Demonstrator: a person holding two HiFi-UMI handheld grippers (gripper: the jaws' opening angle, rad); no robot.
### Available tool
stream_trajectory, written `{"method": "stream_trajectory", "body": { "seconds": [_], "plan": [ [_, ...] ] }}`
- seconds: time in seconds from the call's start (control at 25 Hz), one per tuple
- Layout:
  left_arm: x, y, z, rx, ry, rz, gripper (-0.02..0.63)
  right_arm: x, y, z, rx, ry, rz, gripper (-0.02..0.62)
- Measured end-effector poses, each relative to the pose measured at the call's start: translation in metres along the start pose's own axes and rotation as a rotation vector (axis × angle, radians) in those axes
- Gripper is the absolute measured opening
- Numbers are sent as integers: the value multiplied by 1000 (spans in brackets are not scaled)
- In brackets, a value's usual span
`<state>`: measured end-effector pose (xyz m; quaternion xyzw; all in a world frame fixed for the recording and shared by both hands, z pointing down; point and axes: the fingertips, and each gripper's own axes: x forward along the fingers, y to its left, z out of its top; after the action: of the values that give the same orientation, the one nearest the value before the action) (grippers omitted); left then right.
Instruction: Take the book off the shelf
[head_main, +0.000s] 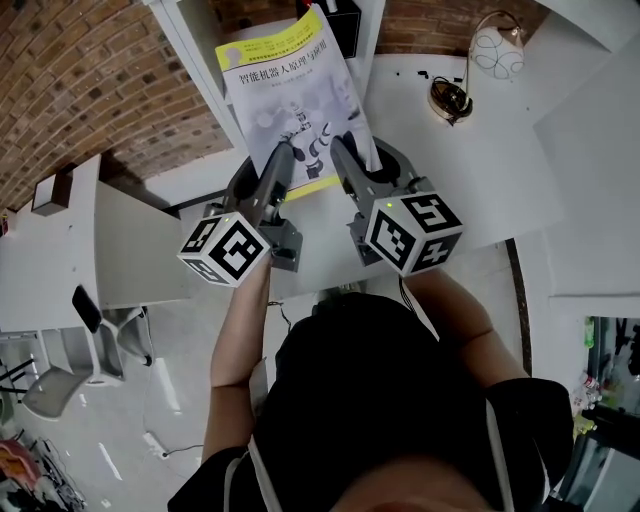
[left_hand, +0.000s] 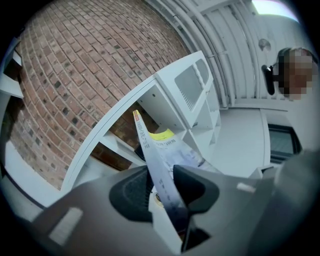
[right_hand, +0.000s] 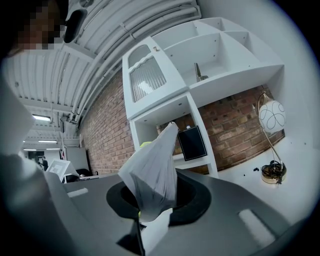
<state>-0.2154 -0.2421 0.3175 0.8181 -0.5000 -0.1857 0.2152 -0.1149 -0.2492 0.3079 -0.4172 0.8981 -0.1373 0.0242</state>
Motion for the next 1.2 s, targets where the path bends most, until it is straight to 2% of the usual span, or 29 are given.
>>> {"method": "stream_trajectory", "body": {
  "seconds": [0.8, 1.2],
  "plan": [
    [-38, 3, -29, 69, -59, 44, 124, -15, 12, -43, -8, 53, 113, 103],
    [-56, 8, -42, 48, -54, 90, 123, -20, 19, -61, 4, 83, 162, 107]
  ]
}}
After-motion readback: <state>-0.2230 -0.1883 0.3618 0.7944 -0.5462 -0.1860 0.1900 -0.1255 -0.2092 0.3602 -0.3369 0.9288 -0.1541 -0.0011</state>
